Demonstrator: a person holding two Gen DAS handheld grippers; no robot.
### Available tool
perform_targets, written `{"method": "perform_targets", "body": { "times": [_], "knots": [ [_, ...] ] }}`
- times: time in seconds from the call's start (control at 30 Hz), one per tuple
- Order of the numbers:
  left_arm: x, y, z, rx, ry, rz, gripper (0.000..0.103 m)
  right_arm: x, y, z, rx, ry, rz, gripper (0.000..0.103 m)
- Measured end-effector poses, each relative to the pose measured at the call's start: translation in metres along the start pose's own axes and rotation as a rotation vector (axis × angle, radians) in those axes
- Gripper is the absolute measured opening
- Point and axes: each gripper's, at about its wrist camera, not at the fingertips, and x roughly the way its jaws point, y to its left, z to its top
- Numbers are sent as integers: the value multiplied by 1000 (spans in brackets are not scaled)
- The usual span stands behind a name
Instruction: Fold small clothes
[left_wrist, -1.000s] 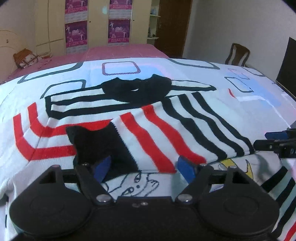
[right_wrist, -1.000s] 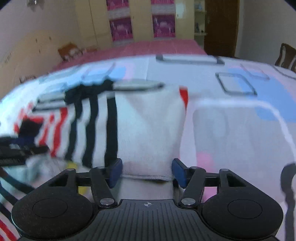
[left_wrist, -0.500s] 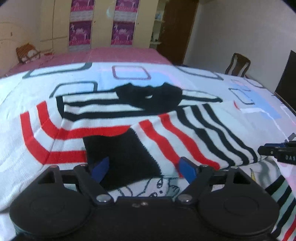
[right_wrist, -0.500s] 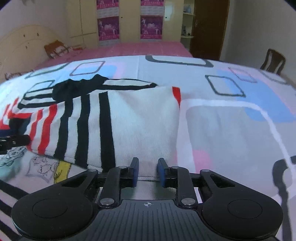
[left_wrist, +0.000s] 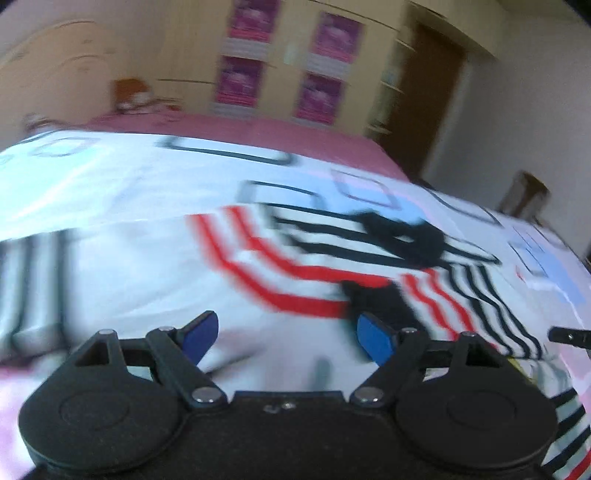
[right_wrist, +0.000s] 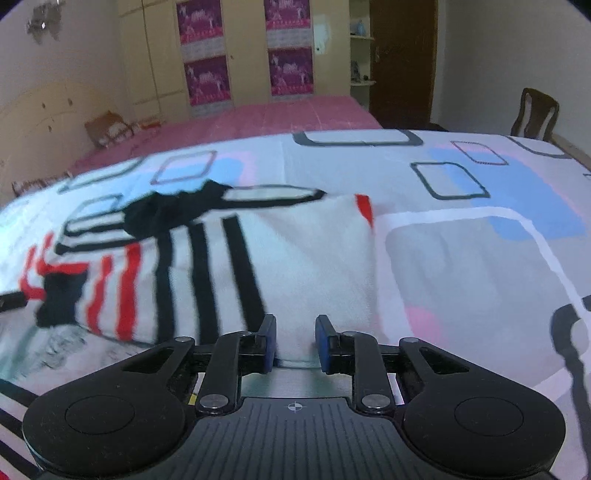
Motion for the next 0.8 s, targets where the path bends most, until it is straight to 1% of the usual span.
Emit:
{"method": "perform_targets", "body": {
  "times": [0.1,0.13,0.2,0.27,0.37,0.4,0.5,0.57,0.6,0.67,0.7,0.73,0.77,0.8],
  "knots": [
    [-31,49,-7,-109,-38,102,72,4,15,2,2,9,37,24],
    [-42,69,-9,-163,-50,140,69,7,22,3,-8,11,47,24],
    [-61,110,-16,-280,-76,206,69,12,34,3,-20,20,61,24],
    [-74,146,-21,-401,-83,240,69,17,45,4,-26,26,66,24],
    [-86,191,-29,-579,-125,246,67,26,62,6,-39,41,73,24],
    [-88,201,-31,-621,-145,244,67,28,68,7,-43,46,80,24],
    [-91,229,-33,-736,-198,270,65,31,84,9,-63,50,97,24],
    [-91,247,-36,-823,-240,282,56,32,95,10,-82,49,106,24],
    [-90,257,-37,-872,-262,269,54,31,100,11,-87,48,110,24],
    [-89,272,-39,-930,-295,254,48,32,105,11,-89,45,109,24],
    [-88,276,-38,-939,-298,254,47,32,106,12,-87,45,106,24],
    [-88,279,-38,-935,-299,253,35,33,106,12,-85,46,103,24],
    [-88,282,-37,-925,-289,253,7,34,106,13,-84,46,100,24],
    [-86,283,-34,-919,-289,250,5,34,105,13,-82,48,96,24]
  ]
}}
